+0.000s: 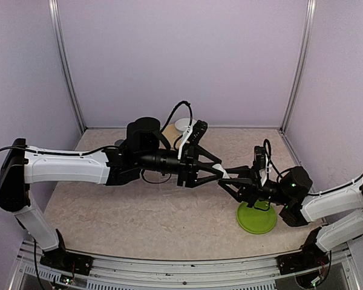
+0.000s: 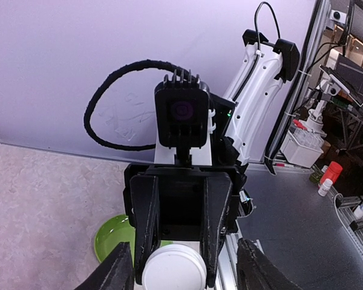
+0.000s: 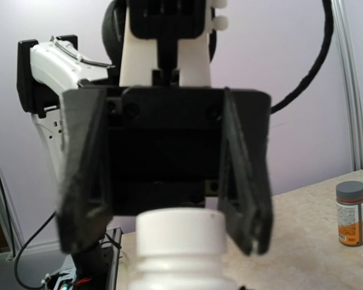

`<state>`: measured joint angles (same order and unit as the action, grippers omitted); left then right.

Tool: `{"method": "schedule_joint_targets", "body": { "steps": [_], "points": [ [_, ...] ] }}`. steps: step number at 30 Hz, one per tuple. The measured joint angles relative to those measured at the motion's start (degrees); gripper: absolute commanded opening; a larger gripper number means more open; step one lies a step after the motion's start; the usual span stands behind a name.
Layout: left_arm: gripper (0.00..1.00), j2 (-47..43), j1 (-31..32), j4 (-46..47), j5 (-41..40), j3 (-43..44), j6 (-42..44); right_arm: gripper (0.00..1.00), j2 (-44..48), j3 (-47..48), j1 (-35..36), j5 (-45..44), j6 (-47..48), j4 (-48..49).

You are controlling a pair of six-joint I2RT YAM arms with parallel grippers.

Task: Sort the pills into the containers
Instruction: Unscrew the lid of the pill bottle from the pill bottle.

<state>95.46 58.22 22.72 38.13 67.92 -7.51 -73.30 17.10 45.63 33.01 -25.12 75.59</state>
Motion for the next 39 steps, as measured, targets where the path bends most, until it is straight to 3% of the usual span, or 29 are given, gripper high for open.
{"method": "schedule_joint_targets", "body": {
  "steps": [8,24,39],
  "points": [
    [0.34,0.0,-0.13,0.0,-0.39,-0.17,-0.33,0.0,0.2,-0.02,0.0,0.02,0.2,0.0],
    [0.32,0.0,-0.24,-1.38,-5.29,-0.15,-7.06,0.0,1.11,-0.04,-0.02,-2.69,3.04,-2.56],
    [0.33,-0.39,2.8,-11.13,-22.95,2.84,-19.52,0.0,1.42,-0.15,-0.13,-7.8,5.92,-7.28]
  ]
}}
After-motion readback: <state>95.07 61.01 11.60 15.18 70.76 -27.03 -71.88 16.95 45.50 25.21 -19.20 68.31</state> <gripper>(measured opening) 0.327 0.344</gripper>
